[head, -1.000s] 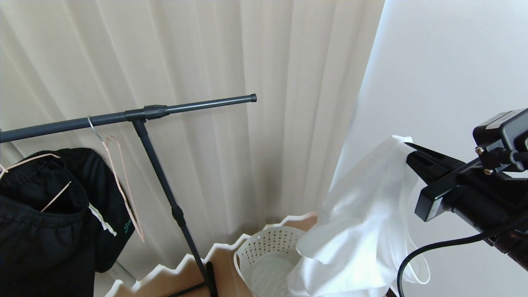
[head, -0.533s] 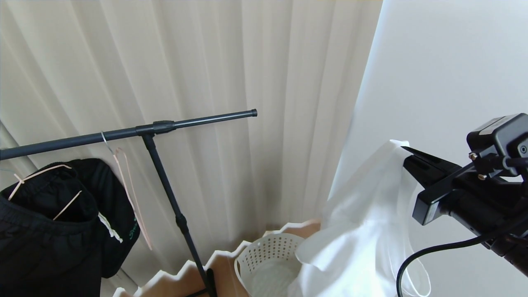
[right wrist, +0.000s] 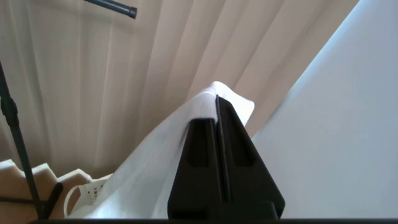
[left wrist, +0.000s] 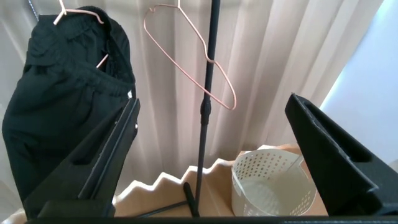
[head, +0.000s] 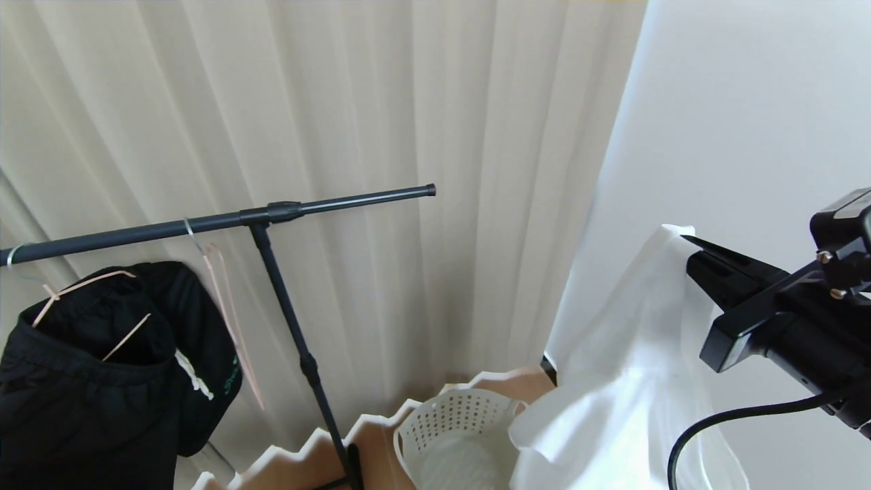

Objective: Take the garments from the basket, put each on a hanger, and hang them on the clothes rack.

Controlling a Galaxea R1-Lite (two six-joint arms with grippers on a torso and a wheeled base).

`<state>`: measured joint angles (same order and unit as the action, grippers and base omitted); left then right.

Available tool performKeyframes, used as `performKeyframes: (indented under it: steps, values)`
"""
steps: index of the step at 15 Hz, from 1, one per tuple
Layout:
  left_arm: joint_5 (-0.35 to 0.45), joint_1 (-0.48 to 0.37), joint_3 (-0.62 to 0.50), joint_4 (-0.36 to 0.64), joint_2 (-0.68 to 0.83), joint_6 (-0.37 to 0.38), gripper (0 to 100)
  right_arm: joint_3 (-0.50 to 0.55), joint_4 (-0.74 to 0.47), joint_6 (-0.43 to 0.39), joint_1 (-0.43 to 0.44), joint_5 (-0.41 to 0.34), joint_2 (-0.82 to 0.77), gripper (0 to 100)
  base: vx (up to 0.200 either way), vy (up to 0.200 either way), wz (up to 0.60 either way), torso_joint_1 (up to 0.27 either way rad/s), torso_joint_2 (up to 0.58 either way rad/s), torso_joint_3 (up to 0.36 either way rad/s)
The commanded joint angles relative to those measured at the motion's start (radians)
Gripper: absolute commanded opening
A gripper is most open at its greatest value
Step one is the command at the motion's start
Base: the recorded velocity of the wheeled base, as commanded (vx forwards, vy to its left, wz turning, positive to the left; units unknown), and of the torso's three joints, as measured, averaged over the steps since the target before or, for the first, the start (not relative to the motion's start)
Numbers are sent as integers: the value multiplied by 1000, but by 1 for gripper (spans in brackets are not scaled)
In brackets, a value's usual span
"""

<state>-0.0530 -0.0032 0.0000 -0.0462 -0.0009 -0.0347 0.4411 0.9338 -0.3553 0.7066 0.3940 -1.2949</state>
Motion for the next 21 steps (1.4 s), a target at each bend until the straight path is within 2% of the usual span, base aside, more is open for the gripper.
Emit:
performKeyframes:
  steps: [1,6,11,18,21]
  values:
    - [-1,0,0,-1,1,-2,100,1,-3,-1,-12,0,6,0,0,0,600,12,-7,-2]
    - [4,0,0,3,1,-1,100,4,-3,-1,-19,-1,-3,0,-40,0,600,7,3,2]
    - [2,0,0,3,1,-5,100,1,-1,-1,-19,-1,2,0,-200,0,0,1,2,3]
    - [2,0,0,3,1,-4,100,8,-3,-1,-35,-1,19,0,0,200,0,-2,2,2]
    - [2,0,0,3,1,-2,100,4,-3,-1,-75,-63,17,0,0,200,0,2,4,4]
